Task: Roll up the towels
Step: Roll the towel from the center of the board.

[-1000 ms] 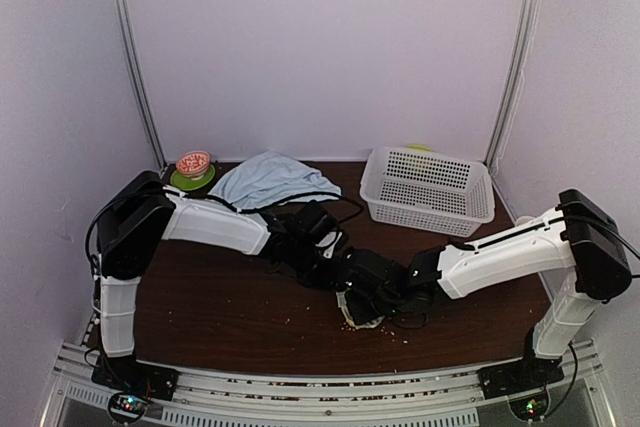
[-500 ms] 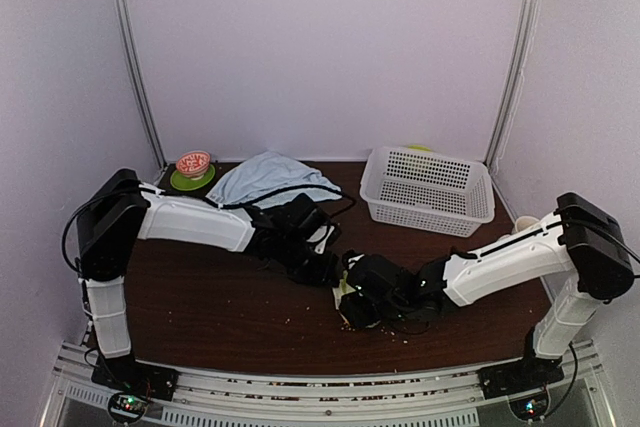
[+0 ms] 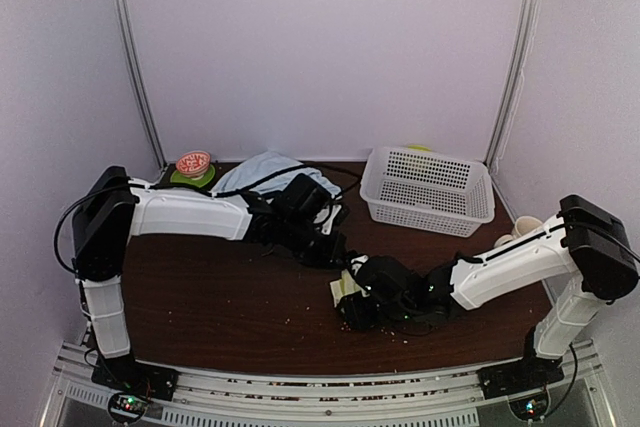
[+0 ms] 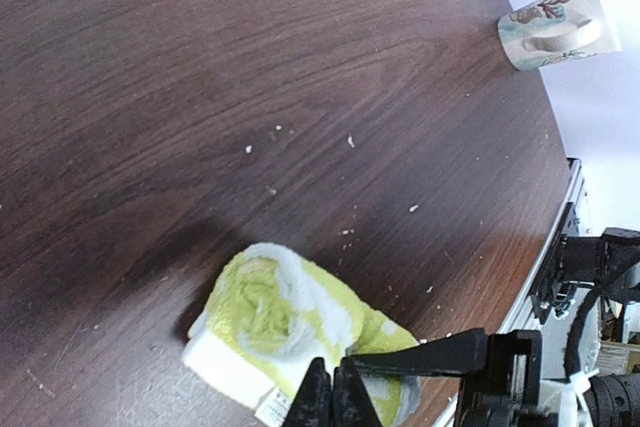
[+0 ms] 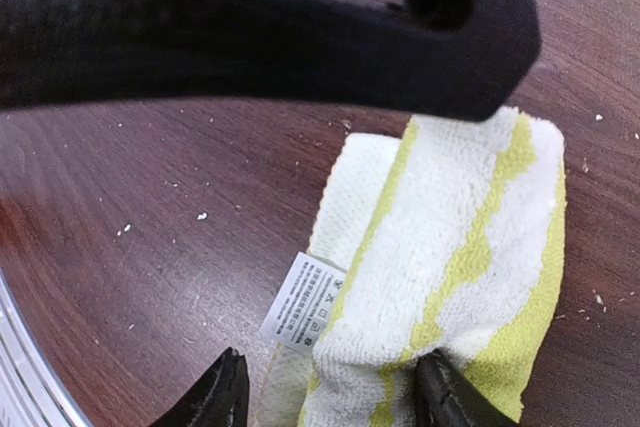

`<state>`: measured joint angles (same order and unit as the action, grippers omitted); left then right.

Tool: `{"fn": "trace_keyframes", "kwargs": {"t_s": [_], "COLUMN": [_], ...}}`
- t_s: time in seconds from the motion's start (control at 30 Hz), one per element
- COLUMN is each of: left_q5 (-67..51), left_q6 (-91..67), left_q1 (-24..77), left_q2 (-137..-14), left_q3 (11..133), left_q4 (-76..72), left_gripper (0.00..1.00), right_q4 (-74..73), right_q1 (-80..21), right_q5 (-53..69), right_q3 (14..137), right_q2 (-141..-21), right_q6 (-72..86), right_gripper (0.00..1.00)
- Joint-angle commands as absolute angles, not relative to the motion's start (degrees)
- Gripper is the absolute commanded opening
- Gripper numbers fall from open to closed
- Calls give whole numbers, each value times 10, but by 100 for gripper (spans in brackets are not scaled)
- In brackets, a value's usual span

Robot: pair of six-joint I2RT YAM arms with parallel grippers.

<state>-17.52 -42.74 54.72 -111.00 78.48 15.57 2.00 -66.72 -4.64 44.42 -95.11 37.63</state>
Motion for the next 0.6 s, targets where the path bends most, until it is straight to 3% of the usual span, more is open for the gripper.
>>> {"fn": "trace_keyframes", "kwargs": {"t_s": [0.0, 0.57], "left_q5": [-204, -223], "left_q6": [-431, -433], "left_q1": [544, 538], "left_q2": [-1134, -1208], "left_q3": [805, 827], "left_q4": [122, 128], "left_gripper": [2, 1], "right_q4": [-5, -15], "right_q1": [-665, -665], "right_q5": [-13, -1], "right_q3": [422, 428], "right_q2": [-960, -949], "right_q6": [378, 356], "right_gripper": [57, 58]}}
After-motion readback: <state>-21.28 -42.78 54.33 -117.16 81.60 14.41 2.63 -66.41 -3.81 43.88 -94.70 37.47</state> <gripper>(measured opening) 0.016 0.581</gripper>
